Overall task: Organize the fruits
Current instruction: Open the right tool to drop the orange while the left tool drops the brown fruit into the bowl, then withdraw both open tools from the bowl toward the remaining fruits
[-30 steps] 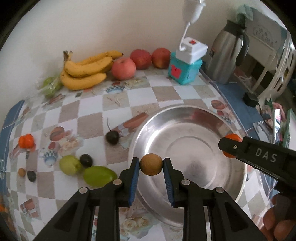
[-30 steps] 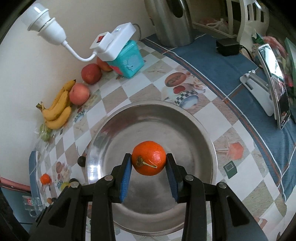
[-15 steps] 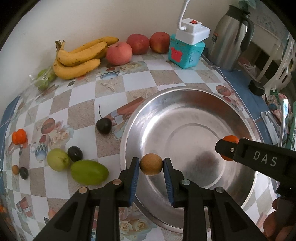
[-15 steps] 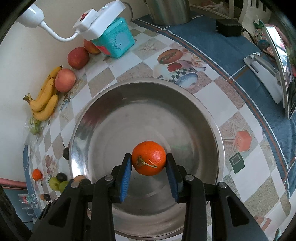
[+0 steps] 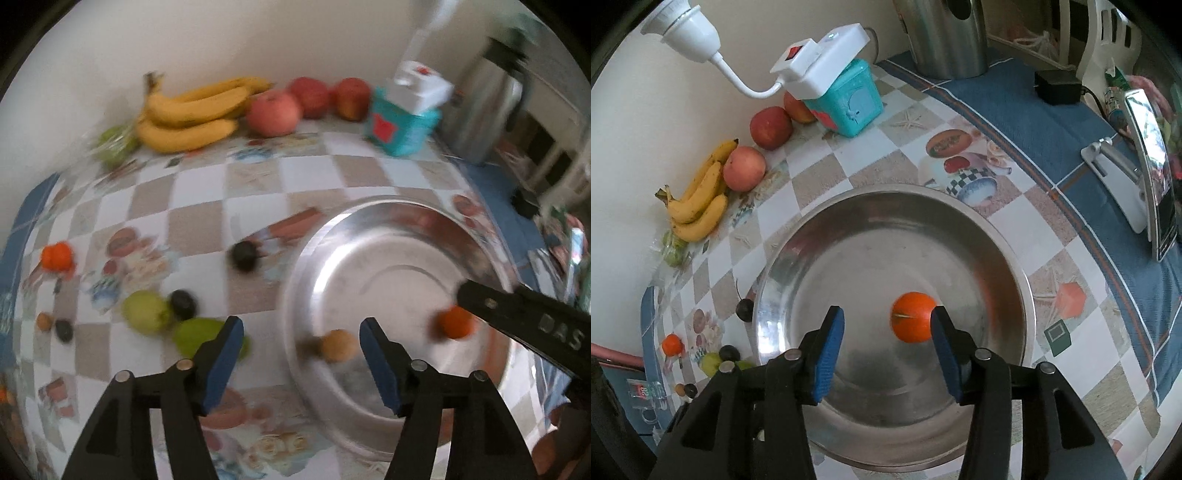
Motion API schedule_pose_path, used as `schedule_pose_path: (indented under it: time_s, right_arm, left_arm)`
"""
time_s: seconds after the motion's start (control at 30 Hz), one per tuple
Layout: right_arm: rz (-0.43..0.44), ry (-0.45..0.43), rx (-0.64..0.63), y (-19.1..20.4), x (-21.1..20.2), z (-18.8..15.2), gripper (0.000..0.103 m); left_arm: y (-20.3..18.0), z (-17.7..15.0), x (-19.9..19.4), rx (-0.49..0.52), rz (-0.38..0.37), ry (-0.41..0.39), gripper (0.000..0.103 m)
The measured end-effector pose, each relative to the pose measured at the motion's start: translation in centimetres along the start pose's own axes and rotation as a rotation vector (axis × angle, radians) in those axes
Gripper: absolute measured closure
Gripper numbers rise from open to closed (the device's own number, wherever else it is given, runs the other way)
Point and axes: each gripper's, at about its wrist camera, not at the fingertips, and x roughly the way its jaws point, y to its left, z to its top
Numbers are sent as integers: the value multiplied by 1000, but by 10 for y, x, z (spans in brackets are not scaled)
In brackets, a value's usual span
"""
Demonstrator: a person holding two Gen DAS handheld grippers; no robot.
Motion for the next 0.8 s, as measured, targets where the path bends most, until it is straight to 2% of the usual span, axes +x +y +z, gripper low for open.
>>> schedule_pose_path:
  time_s: [0.17, 0.27, 0.47, 0.8]
  right_arm:
    - [-16, 30, -8, 1, 8, -2, 53]
    - [-25, 45, -32, 7, 13, -6, 53]
    - [-13, 52, -123, 35, 14, -15, 53]
    - [42, 46, -277, 84, 5, -39, 53]
  left_arm:
    - [42, 4, 2, -123, 161, 23, 32]
    - [72, 2, 0, -207, 210, 36, 32]
    - [110, 2, -13, -308, 257, 23, 28]
    - [138, -2, -26, -380, 279, 24, 27]
